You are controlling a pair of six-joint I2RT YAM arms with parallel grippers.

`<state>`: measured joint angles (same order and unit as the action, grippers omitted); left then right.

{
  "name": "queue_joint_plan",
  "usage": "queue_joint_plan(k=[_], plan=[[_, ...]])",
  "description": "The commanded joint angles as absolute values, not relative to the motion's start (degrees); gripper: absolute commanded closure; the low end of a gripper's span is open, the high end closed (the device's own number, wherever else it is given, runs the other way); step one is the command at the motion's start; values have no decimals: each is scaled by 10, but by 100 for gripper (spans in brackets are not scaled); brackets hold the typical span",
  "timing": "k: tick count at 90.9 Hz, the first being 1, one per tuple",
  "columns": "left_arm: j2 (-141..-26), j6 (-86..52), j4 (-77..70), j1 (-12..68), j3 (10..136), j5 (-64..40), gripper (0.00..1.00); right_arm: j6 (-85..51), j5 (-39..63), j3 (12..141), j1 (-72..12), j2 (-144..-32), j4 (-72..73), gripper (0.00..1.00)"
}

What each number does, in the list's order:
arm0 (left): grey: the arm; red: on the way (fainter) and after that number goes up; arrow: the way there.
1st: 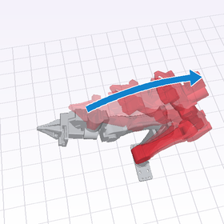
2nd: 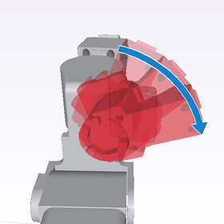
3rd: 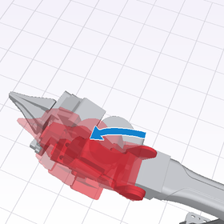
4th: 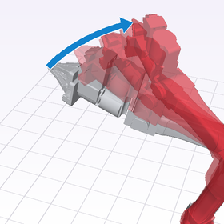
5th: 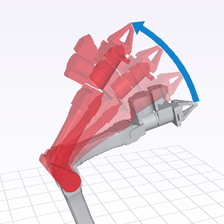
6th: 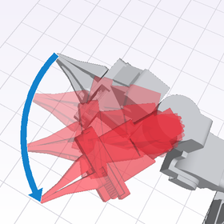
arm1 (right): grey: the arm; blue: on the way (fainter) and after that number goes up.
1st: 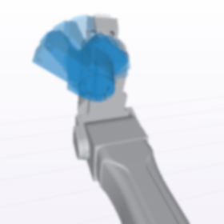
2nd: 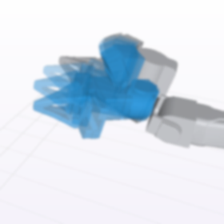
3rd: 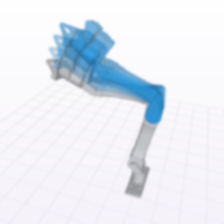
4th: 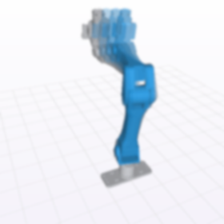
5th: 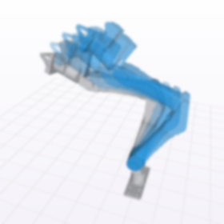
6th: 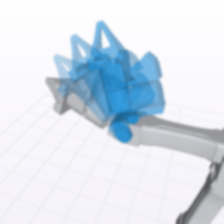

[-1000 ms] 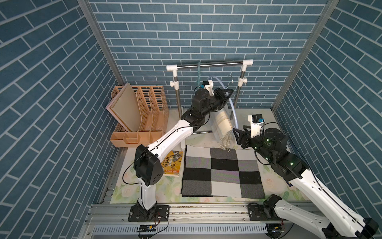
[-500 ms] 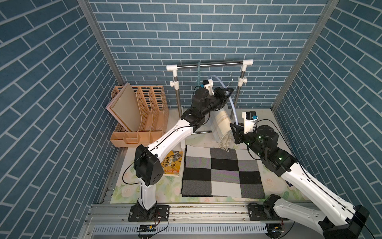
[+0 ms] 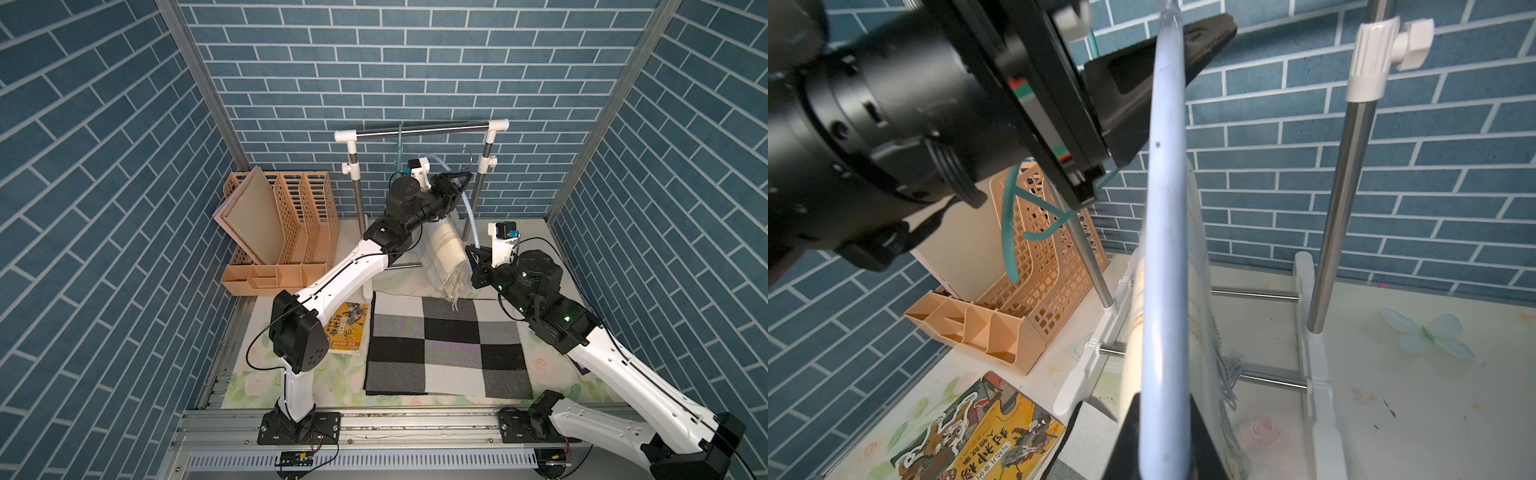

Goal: Hang the scarf on the hanger
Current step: Adjust the hanger, then place the hanger at the clothesline.

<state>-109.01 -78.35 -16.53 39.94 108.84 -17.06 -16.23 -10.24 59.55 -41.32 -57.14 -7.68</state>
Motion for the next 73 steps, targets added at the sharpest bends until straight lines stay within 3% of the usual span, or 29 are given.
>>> queue_joint_plan(k=[1, 38, 73], plan=[[-1099, -769, -200, 400, 1107, -180, 55, -176, -138, 621, -413, -564, -42, 100], [-1074, -742, -183, 398, 1070, -186, 39, -170, -163, 633, -414, -562, -25, 100], [-1021, -710, -151, 396, 1035, -188, 36, -152, -186, 682, -413, -585, -27, 100]])
